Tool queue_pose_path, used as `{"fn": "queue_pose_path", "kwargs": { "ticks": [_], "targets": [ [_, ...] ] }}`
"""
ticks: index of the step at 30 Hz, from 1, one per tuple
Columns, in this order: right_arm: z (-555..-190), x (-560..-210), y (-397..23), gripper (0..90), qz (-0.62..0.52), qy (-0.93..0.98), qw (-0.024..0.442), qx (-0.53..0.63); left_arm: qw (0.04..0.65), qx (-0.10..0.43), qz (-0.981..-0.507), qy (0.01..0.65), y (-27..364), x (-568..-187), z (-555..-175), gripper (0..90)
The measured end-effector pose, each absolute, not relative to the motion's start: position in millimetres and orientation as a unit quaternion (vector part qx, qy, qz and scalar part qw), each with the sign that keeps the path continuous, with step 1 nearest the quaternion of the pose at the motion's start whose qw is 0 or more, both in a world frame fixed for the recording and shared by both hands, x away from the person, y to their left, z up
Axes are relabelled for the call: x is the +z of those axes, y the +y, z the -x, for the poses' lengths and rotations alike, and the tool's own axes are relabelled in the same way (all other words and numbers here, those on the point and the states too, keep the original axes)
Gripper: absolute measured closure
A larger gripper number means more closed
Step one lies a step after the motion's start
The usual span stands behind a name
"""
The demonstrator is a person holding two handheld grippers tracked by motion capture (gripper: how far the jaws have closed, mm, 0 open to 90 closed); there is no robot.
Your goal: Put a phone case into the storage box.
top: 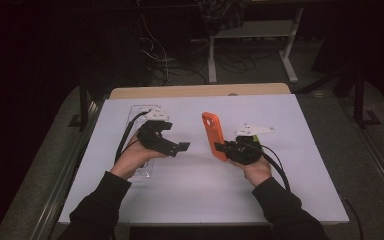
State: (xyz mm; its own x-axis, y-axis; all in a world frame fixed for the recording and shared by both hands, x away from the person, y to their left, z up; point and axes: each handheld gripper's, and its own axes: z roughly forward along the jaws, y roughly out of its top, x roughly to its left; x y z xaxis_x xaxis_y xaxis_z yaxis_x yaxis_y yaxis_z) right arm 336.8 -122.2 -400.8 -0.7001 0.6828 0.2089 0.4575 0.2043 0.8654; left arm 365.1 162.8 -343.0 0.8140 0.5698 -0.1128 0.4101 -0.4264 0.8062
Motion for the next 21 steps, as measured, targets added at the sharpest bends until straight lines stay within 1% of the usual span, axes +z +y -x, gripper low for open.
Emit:
{"fn": "queue_pose_path", "kwargs": {
  "ticks": [12,21],
  "targets": [
    [-335,-399,-119,78.7,-0.370,0.768,0.106,0.511,0.468,0.075,-0.833,0.286,137,-341,-375,0.0],
    [-334,-397,-113,78.7,-0.361,0.768,0.104,0.518,0.481,0.074,-0.824,0.290,133,-344,-378,0.0]
  ]
}}
